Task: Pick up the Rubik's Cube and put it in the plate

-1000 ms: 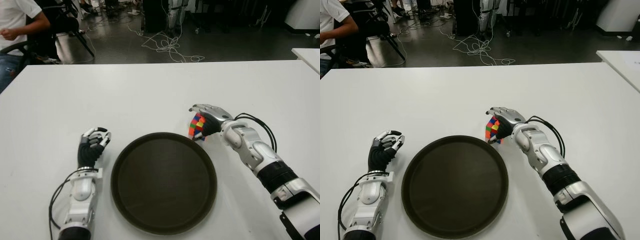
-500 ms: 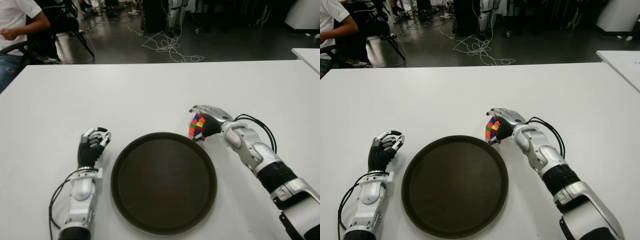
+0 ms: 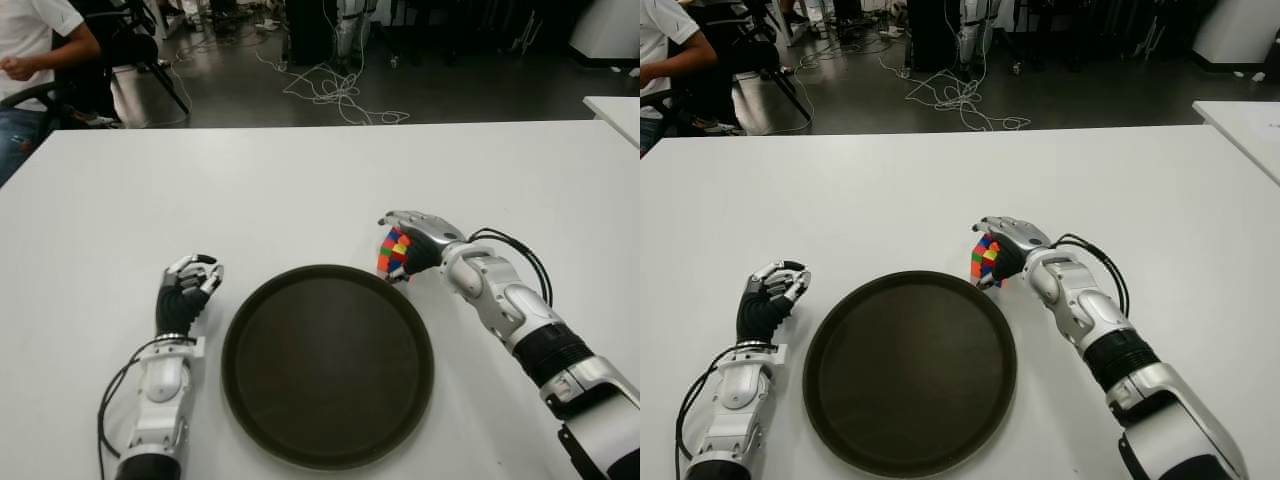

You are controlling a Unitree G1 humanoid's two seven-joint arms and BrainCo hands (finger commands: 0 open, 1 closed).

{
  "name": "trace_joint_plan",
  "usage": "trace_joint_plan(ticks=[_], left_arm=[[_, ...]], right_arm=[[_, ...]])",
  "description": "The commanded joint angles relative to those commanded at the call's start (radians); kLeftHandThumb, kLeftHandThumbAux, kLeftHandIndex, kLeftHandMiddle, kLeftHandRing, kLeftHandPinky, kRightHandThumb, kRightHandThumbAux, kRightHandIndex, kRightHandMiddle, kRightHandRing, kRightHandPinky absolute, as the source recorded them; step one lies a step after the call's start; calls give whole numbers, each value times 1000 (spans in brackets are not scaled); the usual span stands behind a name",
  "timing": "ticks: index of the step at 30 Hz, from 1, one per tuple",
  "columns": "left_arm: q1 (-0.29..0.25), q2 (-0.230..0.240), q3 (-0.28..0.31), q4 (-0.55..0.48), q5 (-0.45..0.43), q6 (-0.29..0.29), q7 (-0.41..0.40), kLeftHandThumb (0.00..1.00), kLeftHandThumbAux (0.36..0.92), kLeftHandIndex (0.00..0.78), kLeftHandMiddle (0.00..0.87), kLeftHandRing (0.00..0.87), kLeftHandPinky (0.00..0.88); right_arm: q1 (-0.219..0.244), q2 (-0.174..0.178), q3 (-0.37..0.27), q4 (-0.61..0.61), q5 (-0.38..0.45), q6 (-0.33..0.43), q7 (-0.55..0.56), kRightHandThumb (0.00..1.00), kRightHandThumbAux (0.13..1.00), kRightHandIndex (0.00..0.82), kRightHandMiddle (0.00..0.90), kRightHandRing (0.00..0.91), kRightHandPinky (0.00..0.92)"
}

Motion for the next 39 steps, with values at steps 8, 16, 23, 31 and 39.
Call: trace_joint_plan(ticks=[8,16,23,31,39], left_arm=[[6,-5,0,-15,5,12,11,698,709,443,830,841,817],[15,-2,-8,-42,19,47,24,699,709,443,827,840,815],[16,-1,-11,-58,31,87,43,701,708,443,820,838,815],[21,1,-12,-71,37,102,44,701,708,442,817,835,813],[22,-1,-12,-82,39,115,52,702,708,442,808,828,807]], right_arm=[[10,-3,-3,-21,3,11,6,0,679,0,0,0,0],[22,8,-14,-52,12,60,28,0,675,0,0,8,63],[32,20,-20,-84,12,116,47,0,662,3,29,55,127],[40,28,-21,-96,2,135,18,0,746,116,139,188,286],[66,55,-49,-112,4,151,-95,542,753,383,498,548,599]])
